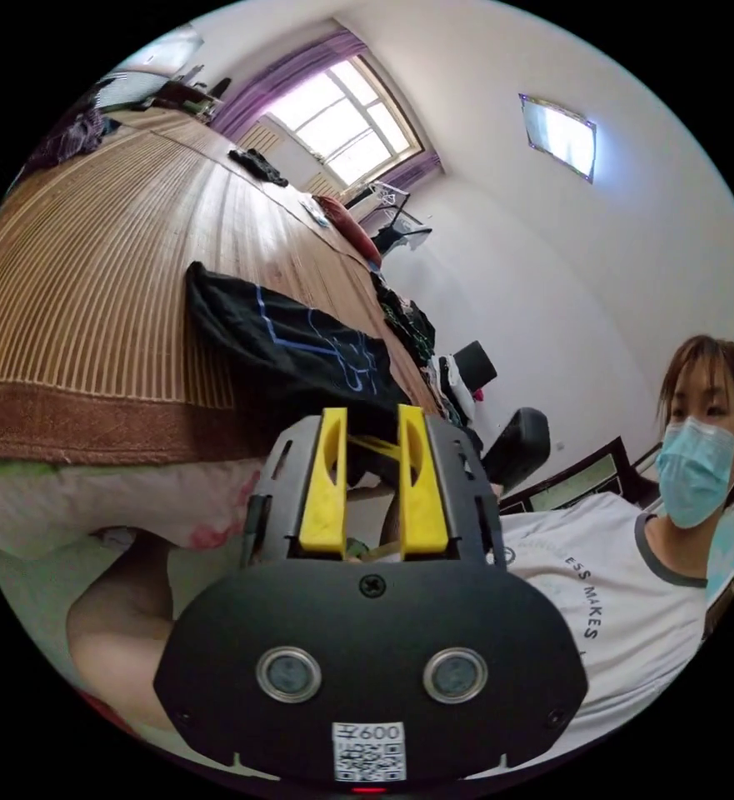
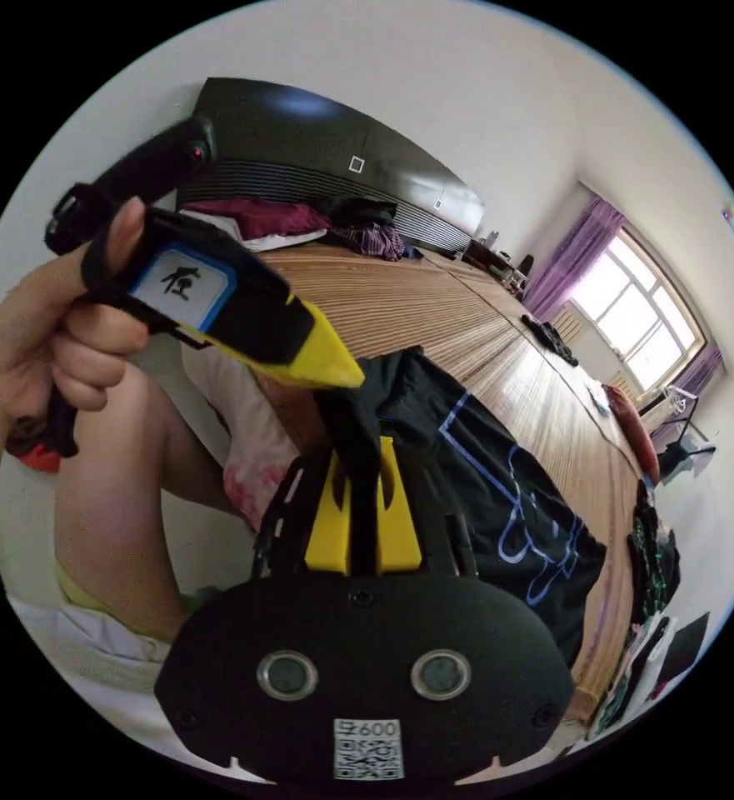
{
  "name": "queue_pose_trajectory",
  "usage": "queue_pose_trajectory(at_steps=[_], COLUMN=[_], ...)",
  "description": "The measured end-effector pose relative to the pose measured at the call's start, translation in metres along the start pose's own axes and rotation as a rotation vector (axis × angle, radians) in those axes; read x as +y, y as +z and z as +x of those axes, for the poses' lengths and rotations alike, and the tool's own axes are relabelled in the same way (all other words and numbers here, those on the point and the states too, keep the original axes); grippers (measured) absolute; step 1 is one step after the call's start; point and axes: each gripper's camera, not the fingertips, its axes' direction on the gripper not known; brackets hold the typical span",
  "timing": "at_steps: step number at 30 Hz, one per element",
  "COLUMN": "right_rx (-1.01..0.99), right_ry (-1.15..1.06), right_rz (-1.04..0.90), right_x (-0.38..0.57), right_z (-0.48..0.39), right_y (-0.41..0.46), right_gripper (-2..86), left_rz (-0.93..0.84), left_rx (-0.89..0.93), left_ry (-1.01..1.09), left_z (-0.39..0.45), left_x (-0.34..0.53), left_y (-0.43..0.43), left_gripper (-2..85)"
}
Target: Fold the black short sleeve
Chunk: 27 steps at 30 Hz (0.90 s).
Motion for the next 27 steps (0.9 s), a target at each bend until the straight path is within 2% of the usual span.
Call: queue_pose_trajectory(at_steps=[3,6,8,9,15,17,21,23,25,27], right_rx=[-0.031,-0.03,-0.013,-0.01,-0.036,-0.032,-0.088,-0.197,-0.27,-0.306], right_ry=[0.015,0.035,0.022,0.019,0.029,0.022,0.054,0.131,0.252,0.406], right_rz=[0.048,0.089,0.118,0.121,0.127,0.124,0.181,0.297,0.416,0.518], right_x=[-0.004,-0.012,-0.021,-0.023,-0.048,-0.063,-0.087,-0.1,-0.1,-0.091], right_z=[0.006,0.011,0.013,0.014,0.031,0.041,0.069,0.105,0.144,0.187], right_y=[-0.034,-0.072,-0.104,-0.112,-0.178,-0.2,-0.244,-0.282,-0.313,-0.34], right_gripper=[-0.7,-0.8,-0.8,-0.8,-0.8,-0.8,-0.8,-0.8,-0.8,-0.8], left_rz=[-0.012,-0.033,-0.108,-0.119,-0.161,-0.186,-0.082,0.042,0.099,0.108], left_rx=[-0.15,-0.147,-0.299,-0.312,-0.136,-0.064,0.078,0.261,0.357,0.378], left_ry=[-0.082,-0.113,-0.127,-0.115,-0.173,-0.18,-0.258,-0.237,-0.198,-0.173], left_z=[-0.031,-0.061,-0.082,-0.085,-0.124,-0.131,-0.139,-0.128,-0.111,-0.089], left_x=[-0.036,-0.086,-0.133,-0.143,-0.222,-0.234,-0.248,-0.262,-0.274,-0.288], left_y=[0.002,0.014,0.031,0.035,0.07,0.081,0.057,0.034,0.028,0.034], left_gripper=[18.9,19.7,19.3,19.0,13.7,4.5,2.7,2.3,2.1,1.9])
